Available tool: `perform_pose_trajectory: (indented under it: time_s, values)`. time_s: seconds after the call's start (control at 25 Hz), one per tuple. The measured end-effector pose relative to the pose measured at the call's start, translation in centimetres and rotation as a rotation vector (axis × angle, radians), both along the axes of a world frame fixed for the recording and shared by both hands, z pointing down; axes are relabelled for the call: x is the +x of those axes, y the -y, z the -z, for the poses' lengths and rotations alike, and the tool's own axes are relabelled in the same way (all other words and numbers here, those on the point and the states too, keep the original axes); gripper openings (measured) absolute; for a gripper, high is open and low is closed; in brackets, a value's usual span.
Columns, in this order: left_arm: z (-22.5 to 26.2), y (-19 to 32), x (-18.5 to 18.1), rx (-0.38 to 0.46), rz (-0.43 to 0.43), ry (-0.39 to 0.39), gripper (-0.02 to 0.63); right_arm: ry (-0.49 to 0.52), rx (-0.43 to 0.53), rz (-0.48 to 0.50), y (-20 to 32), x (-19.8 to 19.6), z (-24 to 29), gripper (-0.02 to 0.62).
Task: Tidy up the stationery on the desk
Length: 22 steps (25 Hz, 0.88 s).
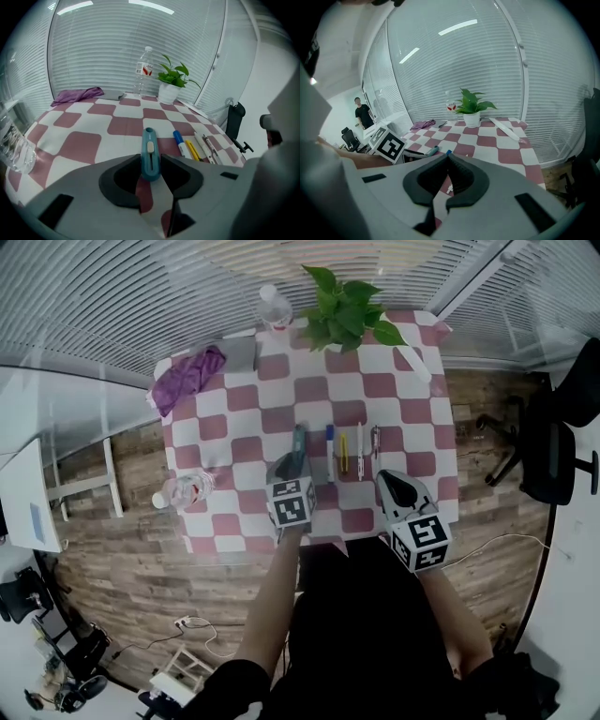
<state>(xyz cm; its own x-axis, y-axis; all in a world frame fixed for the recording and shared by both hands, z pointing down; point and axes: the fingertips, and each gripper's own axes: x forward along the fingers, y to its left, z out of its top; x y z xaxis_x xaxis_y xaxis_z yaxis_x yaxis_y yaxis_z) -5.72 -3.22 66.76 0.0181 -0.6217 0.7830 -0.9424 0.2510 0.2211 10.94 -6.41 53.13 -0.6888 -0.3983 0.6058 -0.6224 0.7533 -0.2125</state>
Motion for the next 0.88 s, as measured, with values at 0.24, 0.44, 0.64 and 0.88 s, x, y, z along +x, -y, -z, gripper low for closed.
perform_pose_trajectory:
  time_s: [0.24, 0.44, 0.64, 0.88]
  values:
    - [-0.3, -1.3, 3.0, -0.024, 0.006, 0.000, 0.152, 0.005, -0.001, 0.017, 0.0, 0.7, -0.1, 0.021]
    - [-0.6, -2.1, 3.8, -0.039, 0.005, -0.005, 0.152, 0.015, -0.008, 0.039, 0.1, 1.0, -0.1, 0.021]
    - [-0.8, -1.9, 3.8, -0.035, -0.006, -0.010, 0.152, 0.023, -0.012, 0.049, 0.3, 1.3, -0.2, 0.021]
    - [-0.6, -2.0, 4.4, -0.027, -0.023, -0.006, 0.184, 0.029, -0.003, 0.071, -0.1, 1.6, 0.2, 0.021]
